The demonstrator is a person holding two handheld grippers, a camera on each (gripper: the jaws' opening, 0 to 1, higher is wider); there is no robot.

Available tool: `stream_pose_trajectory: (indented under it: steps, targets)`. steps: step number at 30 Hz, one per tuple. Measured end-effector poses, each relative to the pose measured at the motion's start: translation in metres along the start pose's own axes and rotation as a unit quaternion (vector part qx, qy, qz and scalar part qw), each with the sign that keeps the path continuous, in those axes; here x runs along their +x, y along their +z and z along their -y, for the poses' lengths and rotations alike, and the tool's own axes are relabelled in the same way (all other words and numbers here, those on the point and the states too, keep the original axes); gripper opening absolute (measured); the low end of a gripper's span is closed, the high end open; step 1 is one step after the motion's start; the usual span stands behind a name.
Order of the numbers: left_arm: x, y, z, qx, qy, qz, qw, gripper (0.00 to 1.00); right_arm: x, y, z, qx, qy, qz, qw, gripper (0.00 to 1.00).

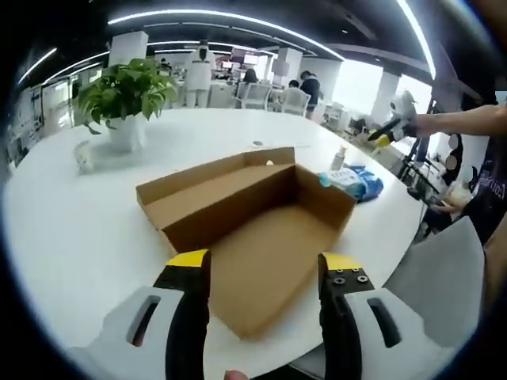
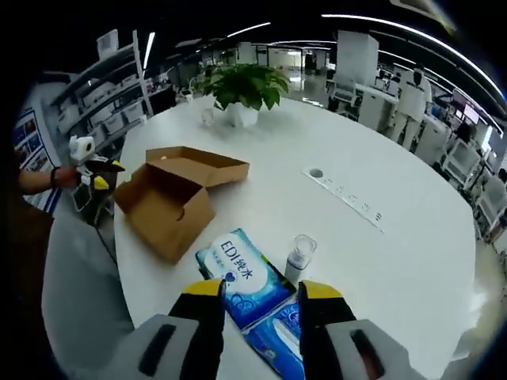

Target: Operate the shoe box by opening the lid, removing the specified soft item, and placing it in the target area until the item is outside and the box remains undamaged.

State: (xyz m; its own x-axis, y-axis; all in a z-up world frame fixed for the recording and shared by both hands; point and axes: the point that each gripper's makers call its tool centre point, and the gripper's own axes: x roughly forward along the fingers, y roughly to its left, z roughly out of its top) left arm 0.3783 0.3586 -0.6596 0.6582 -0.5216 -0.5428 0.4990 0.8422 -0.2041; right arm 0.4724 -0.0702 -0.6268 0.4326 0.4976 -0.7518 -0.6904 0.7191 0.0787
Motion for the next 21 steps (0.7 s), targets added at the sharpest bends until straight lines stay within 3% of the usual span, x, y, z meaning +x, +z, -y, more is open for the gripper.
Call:
stream_pose_trajectory:
  steps: [5, 11, 16, 21]
  targets:
    - [-0.004, -0.001, -0.008, -0.017, 0.015, 0.006, 0.9997, 0.54, -0.003, -0.003, -0.013, 0.040, -0.005, 0.034, 0.9986, 0.36]
    - [-0.007, -0.005, -0.019, -0.041, 0.043, 0.008, 0.9982, 0.54, -0.009, 0.004, -0.036, 0.091, -0.009, 0.096, 0.9911, 0.42]
    - [-0.007, -0.012, -0.024, -0.056, 0.056, 0.004, 0.9969, 0.54, -0.010, -0.001, -0.057, 0.098, -0.011, 0.113, 0.9887, 0.45]
    - [-0.010, -0.017, -0.029, -0.077, 0.072, 0.005, 0.9945, 0.54, -0.015, 0.001, -0.078, 0.143, -0.011, 0.161, 0.9765, 0.47]
